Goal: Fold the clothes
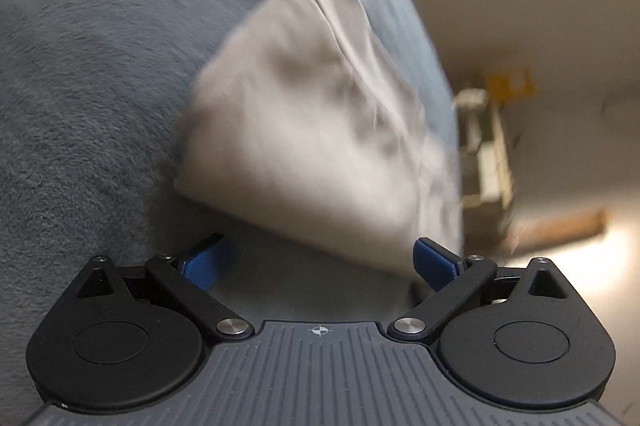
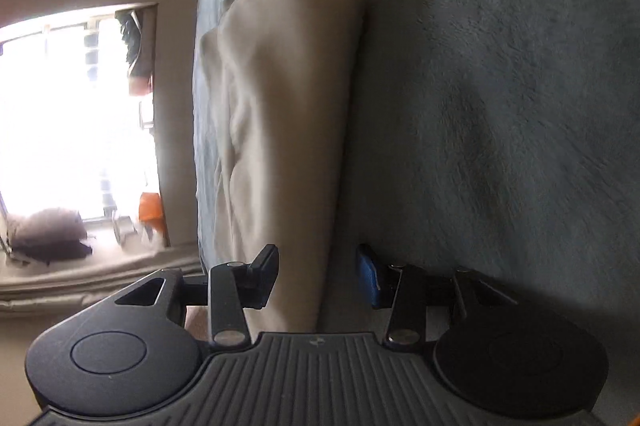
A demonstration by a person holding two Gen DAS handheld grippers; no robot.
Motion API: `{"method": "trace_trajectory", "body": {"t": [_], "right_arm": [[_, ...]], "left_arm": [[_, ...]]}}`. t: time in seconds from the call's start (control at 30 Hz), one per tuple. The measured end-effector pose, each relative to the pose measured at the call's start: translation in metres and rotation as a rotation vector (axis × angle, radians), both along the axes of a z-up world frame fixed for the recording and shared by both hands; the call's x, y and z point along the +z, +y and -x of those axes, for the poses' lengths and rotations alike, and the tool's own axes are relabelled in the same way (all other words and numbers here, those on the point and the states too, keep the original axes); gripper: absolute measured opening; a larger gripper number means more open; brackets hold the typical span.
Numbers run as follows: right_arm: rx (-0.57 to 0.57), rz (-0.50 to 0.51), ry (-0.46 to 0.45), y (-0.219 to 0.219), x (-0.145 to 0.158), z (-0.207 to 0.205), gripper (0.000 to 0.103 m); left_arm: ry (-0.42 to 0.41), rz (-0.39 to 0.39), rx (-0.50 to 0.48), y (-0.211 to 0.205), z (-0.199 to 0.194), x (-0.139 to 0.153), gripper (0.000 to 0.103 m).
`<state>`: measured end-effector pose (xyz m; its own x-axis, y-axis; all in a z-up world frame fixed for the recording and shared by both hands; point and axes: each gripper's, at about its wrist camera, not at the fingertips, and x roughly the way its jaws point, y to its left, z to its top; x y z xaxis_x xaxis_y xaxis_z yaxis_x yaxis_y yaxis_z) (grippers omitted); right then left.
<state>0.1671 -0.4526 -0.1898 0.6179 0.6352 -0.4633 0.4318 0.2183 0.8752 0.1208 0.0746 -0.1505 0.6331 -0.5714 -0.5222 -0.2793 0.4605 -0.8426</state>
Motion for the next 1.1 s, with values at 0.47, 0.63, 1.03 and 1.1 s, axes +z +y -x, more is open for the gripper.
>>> {"method": "trace_trajectory", "body": {"t": [0.47, 0.63, 1.03, 1.1], "right_arm": [[-0.049, -0.081, -0.092, 0.014, -0.019, -0.045, 0.045], [0.01, 0.046, -0.171, 0.025, 0.0, -0.049, 0.023], [0.289, 0.134, -0.278, 0.055, 0.059, 0.018, 0.017], [0.348, 0.115, -0.254, 0.061, 0.062, 0.042, 0.017]], "left_arm": [[-0.01, -0.2, 0.237, -0.003, -0.026, 0.013, 0.067], [0.031, -0.265, 0.27, -0.002, -0.034, 0.029, 0.03], [-0.037, -0.359, 0.143, 0.033, 0.055, 0.08, 0.021], [0.012, -0.348, 0.106, 0.045, 0.086, 0.082, 0.021]]}}
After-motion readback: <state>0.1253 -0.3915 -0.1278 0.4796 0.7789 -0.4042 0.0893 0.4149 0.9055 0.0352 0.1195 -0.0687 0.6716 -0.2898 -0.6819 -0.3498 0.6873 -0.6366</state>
